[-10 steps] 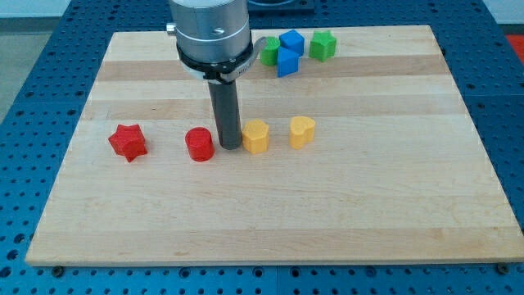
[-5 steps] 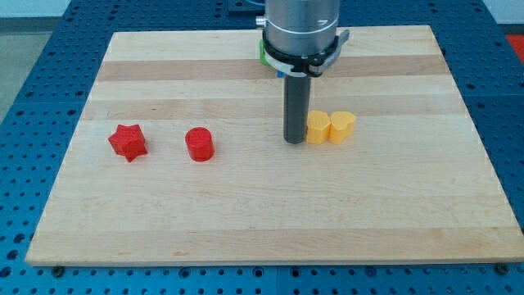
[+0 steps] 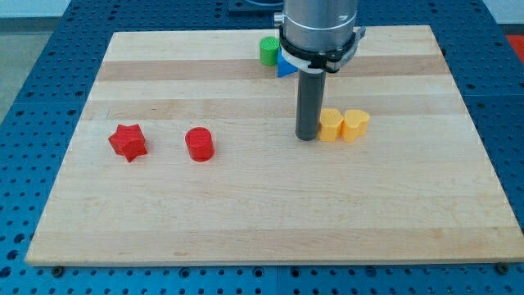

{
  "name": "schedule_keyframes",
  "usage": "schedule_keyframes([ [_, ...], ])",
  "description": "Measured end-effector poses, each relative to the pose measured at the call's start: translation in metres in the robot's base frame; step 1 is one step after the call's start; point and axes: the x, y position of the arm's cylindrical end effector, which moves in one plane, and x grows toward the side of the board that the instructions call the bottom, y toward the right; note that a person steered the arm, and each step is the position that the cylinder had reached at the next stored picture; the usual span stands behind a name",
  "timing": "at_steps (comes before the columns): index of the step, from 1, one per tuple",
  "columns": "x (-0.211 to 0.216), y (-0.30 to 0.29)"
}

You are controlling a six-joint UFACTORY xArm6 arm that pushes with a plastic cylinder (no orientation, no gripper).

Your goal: Push the yellow hexagon and the yellow heart towards center right

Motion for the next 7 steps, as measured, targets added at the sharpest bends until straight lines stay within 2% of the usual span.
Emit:
schedule_keyframes([
  [7,-0.005,0.059],
])
